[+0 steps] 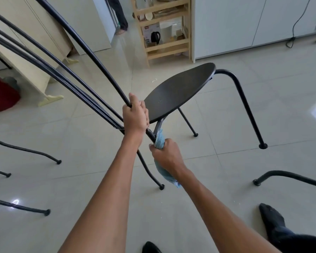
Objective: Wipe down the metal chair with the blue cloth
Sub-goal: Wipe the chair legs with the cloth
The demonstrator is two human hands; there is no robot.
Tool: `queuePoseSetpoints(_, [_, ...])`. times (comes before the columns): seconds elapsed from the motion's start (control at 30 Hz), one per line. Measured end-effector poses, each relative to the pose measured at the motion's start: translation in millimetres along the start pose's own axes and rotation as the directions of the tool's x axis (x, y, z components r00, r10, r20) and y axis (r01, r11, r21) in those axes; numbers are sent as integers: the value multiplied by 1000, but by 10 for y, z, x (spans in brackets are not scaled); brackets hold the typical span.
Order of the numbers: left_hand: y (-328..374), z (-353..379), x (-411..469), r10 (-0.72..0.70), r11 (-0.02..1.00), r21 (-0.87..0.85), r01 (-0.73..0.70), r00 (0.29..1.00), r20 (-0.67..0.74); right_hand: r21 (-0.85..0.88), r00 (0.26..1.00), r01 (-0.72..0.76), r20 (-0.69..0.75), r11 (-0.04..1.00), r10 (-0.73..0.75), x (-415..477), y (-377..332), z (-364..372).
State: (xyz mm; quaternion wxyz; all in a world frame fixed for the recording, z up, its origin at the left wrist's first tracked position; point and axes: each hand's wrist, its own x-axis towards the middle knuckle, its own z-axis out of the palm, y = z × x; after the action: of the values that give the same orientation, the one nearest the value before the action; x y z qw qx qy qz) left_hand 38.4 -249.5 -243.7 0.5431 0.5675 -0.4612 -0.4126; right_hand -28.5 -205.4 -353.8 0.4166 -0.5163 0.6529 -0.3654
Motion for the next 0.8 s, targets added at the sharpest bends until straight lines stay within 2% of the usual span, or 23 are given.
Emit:
queuePoseSetpoints(0.07, [-12, -24, 24, 10, 1000, 18, -10, 1000, 4, 103, 990, 2, 140, 995, -17, 28, 108, -58])
queuePoseSetpoints(0.1, [-12, -22, 31, 18, 1000, 21, -18, 1000, 9, 125, 986, 0, 163, 992, -21, 5, 183, -81])
queuePoseSetpoints(0.23, [-139, -1, 77, 83, 996, 39, -82, 996, -23, 154, 987, -47, 162, 987, 21, -129, 545, -82])
queuePoseSetpoints(0.33, [-336, -9, 67, 240, 961, 169, -221, 966, -99, 149, 979, -90, 197, 985, 60, -250, 830, -117])
queuePoseSetpoints(0.43, [-469, 2, 112, 337, 916, 295, -271, 920, -203, 97, 961, -154, 245, 983, 126, -427, 1225, -161])
queuePoseSetpoints(0.6, [-517, 58, 118, 461, 857, 401, -322, 829, -318, 42, 948, -244, 223, 969, 229, -724, 1854, -150])
queuePoseSetpoints(0.8, [-498, 107, 92, 489, 839, 462, -286, 769, -412, -18, 956, -246, 157, 969, 246, -864, 2184, -119])
